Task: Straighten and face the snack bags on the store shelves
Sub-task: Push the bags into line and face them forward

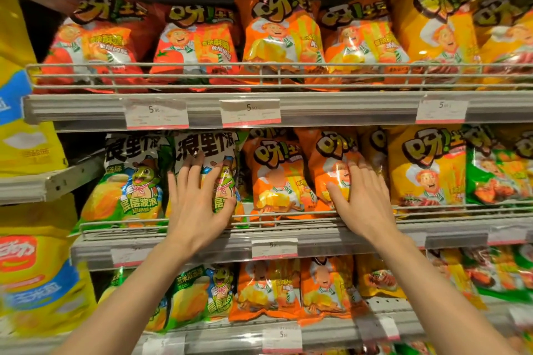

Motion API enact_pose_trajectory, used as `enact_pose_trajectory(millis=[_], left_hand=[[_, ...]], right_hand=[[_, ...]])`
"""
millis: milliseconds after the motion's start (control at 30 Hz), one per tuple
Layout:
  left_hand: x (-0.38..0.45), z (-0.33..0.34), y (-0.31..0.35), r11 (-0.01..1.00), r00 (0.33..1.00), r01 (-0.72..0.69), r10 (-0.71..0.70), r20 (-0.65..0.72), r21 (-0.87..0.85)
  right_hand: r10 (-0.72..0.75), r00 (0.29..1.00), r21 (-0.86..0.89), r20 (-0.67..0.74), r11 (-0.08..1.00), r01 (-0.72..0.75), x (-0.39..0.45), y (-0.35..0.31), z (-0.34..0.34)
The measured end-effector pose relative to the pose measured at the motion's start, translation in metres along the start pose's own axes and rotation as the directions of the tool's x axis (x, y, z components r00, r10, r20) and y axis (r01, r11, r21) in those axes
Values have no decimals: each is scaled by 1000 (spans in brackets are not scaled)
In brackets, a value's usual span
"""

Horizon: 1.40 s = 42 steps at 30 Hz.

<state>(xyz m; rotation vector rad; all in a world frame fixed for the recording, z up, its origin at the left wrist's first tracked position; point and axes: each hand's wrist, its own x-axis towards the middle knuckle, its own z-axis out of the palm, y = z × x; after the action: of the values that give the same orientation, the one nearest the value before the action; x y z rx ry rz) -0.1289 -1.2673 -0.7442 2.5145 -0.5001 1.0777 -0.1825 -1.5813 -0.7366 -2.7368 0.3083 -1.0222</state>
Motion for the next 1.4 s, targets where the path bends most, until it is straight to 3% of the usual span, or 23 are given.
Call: enact_pose_trajectory(millis=[167, 333, 700, 867, 1000, 1067, 1200, 1300, 1400], left_hand=[[3, 6, 34, 977, 977, -211, 211, 15, -23], [14, 17, 51, 978, 970, -203, 195, 148, 45], [11, 17, 42, 986, 981, -159, 153, 118, 45], [4, 19, 42, 983, 985, -169, 168, -22, -69], [-4, 19, 46, 955, 972, -195, 157, -176, -225], [-9, 14, 53, 929, 982, -133, 76, -174, -346], [-16, 1, 67, 766, 985, 170, -150, 86, -620], [-14, -17, 75, 642, 932, 363, -251, 262, -676], [-2, -47, 89, 468, 837, 546, -341, 428, -695]], right_hand=[[1, 1000, -51, 23, 999, 0, -4, -1, 5], [-35, 999, -64, 37, 997, 37, -4, 5, 9], [-32, 999, -85, 43, 996, 36, -3, 6, 11], [-28, 999, 9, 34, 1000, 27, -5, 4, 7], [57, 998, 272, -11, 961, -52, -9, 3, 0], [106, 994, 430, -20, 898, -87, -14, 1, -5], [201, 979, 620, -31, 772, -139, -34, -7, -17], [309, 948, 712, 70, 650, -265, -47, -18, -33], [389, 899, 754, 198, 525, -394, -51, -24, -52]])
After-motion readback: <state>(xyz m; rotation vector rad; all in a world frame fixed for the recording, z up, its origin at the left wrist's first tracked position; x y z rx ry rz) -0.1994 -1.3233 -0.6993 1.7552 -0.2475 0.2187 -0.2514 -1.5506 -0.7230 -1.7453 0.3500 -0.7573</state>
